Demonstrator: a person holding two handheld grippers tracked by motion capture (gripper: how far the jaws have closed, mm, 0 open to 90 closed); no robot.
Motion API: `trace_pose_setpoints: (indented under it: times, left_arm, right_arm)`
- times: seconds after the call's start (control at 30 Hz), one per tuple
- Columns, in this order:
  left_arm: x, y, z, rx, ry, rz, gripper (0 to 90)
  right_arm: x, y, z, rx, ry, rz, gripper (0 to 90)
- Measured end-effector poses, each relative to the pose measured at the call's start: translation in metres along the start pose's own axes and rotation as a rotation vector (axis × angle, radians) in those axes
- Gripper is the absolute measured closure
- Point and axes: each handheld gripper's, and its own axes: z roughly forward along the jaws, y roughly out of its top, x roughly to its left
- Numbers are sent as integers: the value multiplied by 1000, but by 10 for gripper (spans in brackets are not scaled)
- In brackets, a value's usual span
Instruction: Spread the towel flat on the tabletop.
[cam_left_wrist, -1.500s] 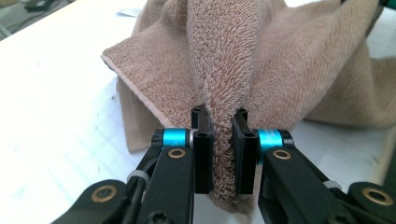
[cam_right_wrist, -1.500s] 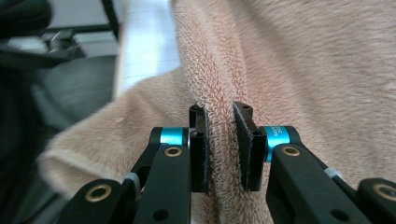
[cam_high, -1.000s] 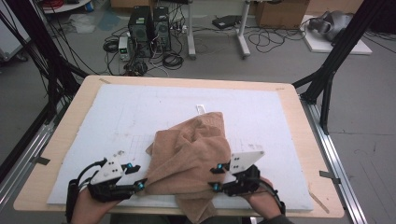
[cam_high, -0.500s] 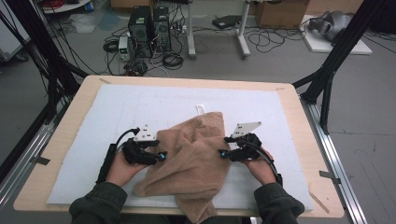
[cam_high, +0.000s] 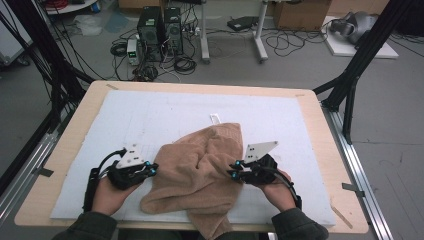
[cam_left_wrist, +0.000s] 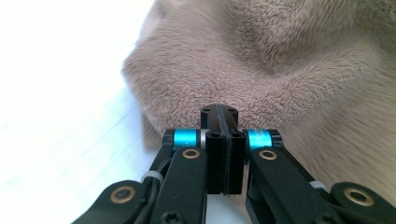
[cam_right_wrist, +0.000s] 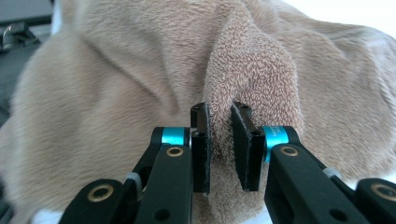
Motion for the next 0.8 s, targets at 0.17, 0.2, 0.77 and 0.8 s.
trace_pose_setpoints:
  times: [0.17, 0.2, 0.77, 0.8]
  left_arm:
    - [-6, -11, -35, -19, 28, 5, 899]
    - [-8, -13, -39, -14, 34, 7, 899]
    - [20, 42, 41, -30, -65, -24, 428]
    - [22, 41, 50, 8, -46, -8, 428]
  right_arm:
    - [23, 3, 3, 5, 50, -31, 789]
    - [35, 4, 7, 29, 69, -57, 789]
    - [-39, -1, 0, 32, -66, 73, 541]
    - [-39, -1, 0, 32, -66, 73, 541]
